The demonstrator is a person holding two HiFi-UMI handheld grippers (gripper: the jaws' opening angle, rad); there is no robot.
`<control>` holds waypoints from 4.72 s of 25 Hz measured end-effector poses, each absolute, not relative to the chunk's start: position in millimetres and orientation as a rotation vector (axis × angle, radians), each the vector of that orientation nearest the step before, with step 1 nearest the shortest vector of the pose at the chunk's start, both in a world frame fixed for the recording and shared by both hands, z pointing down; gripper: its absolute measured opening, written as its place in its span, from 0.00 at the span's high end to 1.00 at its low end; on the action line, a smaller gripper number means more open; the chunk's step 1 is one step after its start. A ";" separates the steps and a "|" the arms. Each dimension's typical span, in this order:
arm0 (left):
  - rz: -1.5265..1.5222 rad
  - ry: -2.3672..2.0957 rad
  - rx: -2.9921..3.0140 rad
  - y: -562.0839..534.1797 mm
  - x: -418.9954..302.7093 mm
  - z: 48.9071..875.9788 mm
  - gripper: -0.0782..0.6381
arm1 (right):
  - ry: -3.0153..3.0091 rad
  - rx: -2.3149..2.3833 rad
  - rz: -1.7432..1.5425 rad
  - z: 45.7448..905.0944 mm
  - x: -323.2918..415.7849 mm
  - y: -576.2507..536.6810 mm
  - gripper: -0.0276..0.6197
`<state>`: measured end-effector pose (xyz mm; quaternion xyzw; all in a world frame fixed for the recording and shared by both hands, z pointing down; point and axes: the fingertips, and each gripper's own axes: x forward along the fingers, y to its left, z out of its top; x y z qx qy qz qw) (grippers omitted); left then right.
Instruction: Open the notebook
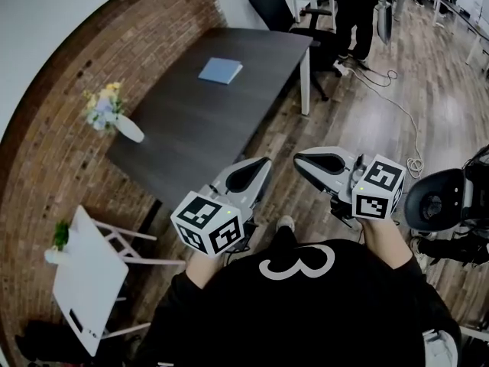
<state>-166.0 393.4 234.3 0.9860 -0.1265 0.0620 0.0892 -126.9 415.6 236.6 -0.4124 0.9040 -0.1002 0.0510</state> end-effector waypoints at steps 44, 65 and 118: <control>0.220 -0.494 2.638 -31.1 -94.9 310.8 0.88 | 2.783 -1.301 -0.714 311.6 -37.9 2.0 0.96; 0.188 -1.013 2.413 -161.1 -37.9 344.0 0.88 | 3.017 -0.816 -0.834 336.4 43.7 -160.3 0.96; 1.089 -1.700 2.198 -331.7 33.0 511.5 0.53 | 3.066 -0.663 -1.087 424.8 160.1 -274.4 0.96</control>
